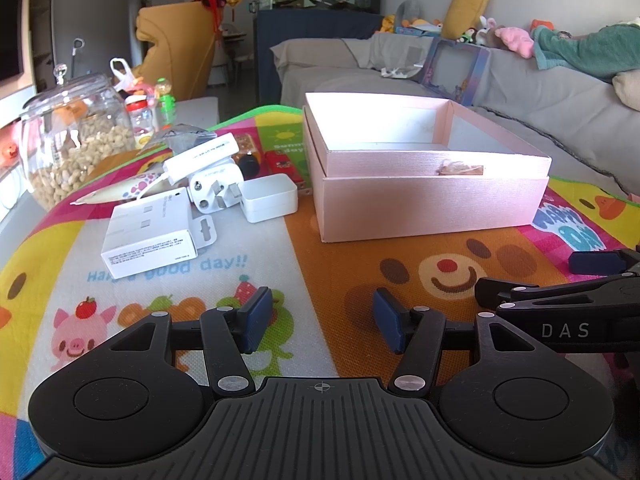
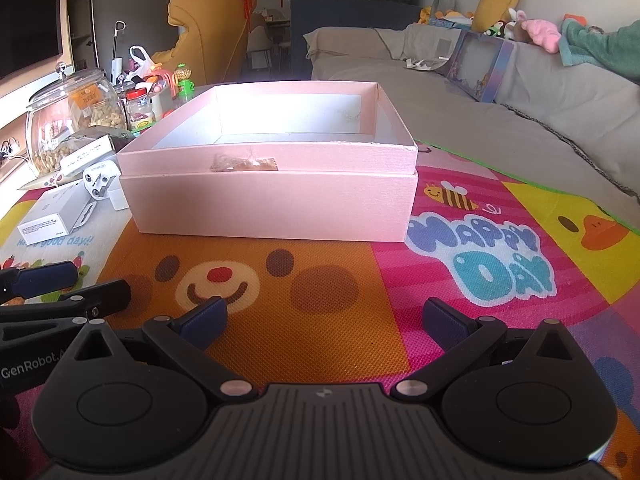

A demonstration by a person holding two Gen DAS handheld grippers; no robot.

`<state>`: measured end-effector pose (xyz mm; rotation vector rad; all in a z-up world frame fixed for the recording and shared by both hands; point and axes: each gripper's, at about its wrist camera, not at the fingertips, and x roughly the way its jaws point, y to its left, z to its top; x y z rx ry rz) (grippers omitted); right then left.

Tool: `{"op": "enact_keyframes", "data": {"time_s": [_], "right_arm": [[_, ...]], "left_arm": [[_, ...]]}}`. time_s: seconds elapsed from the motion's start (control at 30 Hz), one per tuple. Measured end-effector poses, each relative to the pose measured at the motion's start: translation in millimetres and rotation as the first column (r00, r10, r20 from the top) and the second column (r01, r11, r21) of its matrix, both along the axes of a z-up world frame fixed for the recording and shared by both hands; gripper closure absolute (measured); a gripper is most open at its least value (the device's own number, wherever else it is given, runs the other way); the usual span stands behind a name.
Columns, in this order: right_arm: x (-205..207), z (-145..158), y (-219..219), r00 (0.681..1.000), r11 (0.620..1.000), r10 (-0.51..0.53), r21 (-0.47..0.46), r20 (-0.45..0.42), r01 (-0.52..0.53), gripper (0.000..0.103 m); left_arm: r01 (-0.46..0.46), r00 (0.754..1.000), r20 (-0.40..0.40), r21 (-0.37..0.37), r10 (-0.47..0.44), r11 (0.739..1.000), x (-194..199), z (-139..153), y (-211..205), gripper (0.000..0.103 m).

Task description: Organize rigid objects

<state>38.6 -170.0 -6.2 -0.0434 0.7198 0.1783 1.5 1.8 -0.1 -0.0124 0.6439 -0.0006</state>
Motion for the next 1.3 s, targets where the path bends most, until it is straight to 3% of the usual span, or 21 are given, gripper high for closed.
{"op": "enact_keyframes", "data": {"time_s": [0.17, 0.23, 0.33, 0.4, 0.47, 0.6, 0.7, 0.83, 0.9, 1.0, 1.17, 1.23, 1.3], "right_arm": [[9.8, 4.5, -0.6, 0.996, 0.999, 0.049, -0.018, -0.072, -0.050, 0.000], [9.8, 4.6, -0.4, 0.995, 0.998, 0.061, -0.023, -0.077, -0.063, 0.000], [10.1, 4.4, -0.5, 0.995, 0.997, 0.069, -0.023, -0.077, -0.071, 0.000], [9.9, 4.2, -1.0, 0.995, 0.997, 0.073, -0.021, -0.075, -0.074, 0.000], [9.9, 4.1, -1.3, 0.994, 0.997, 0.075, -0.020, -0.074, -0.077, 0.000], [9.8, 4.8, -2.6, 0.993, 0.996, 0.090, -0.019, -0.079, -0.092, 0.000], [10.0, 5.5, -4.3, 0.990, 0.993, 0.113, -0.012, -0.086, -0.114, 0.000], [6.7, 7.8, 0.4, 0.984, 0.987, 0.156, -0.014, -0.088, -0.157, 0.000], [2.9, 10.6, 8.2, 0.976, 0.980, 0.197, -0.004, -0.089, -0.198, 0.003], [-9.4, 18.4, 28.0, 0.958, 0.959, 0.283, -0.007, -0.040, -0.283, 0.007], [-23.2, 34.4, 71.8, 0.904, 0.908, 0.419, -0.031, 0.079, -0.418, 0.007], [-20.9, 38.7, 93.1, 0.871, 0.875, 0.483, -0.035, 0.082, -0.482, 0.007], [-15.5, 42.4, 109.2, 0.860, 0.866, 0.500, -0.029, 0.099, -0.500, 0.007]], "left_arm": [[0.005, 1.000, 0.014, -0.092, -0.004, 0.996, -6.6, 6.0, 21.9, 0.044], [-0.054, 0.996, 0.068, -0.082, 0.060, 0.995, -13.6, 16.7, 38.4, 0.044], [-0.193, 0.967, 0.153, -0.090, 0.205, 0.977, -17.8, 36.8, 75.4, 0.045], [-0.258, 0.953, 0.133, -0.115, 0.272, 0.959, -8.7, 44.0, 102.4, 0.045], [-0.275, 0.954, 0.080, -0.139, 0.288, 0.951, 6.1, 44.5, 123.8, 0.046], [-0.233, 0.969, 0.004, -0.299, 0.245, 0.925, 36.9, 36.0, 167.3, 0.046], [-0.232, 0.971, -0.031, -0.329, 0.235, 0.915, 56.9, 28.0, 188.9, 0.047], [-0.164, 0.986, -0.045, -0.388, 0.159, 0.907, 75.4, 16.6, 200.3, 0.046], [-0.109, 0.994, -0.037, -0.391, 0.102, 0.914, 76.5, 14.4, 197.9, 0.046], [-0.033, 0.999, -0.035, -0.338, 0.023, 0.941, 63.0, 17.6, 183.6, 0.047], [0.145, 0.980, -0.068, -0.383, -0.185, 0.912, 23.4, 15.7, 164.9, 0.047], [0.175, 0.977, -0.055, -0.356, -0.207, 0.918, 5.9, 20.2, 159.4, 0.047], [0.159, 0.984, -0.030, -0.306, -0.177, 0.939, -7.1, 27.4, 159.9, 0.047]]}}
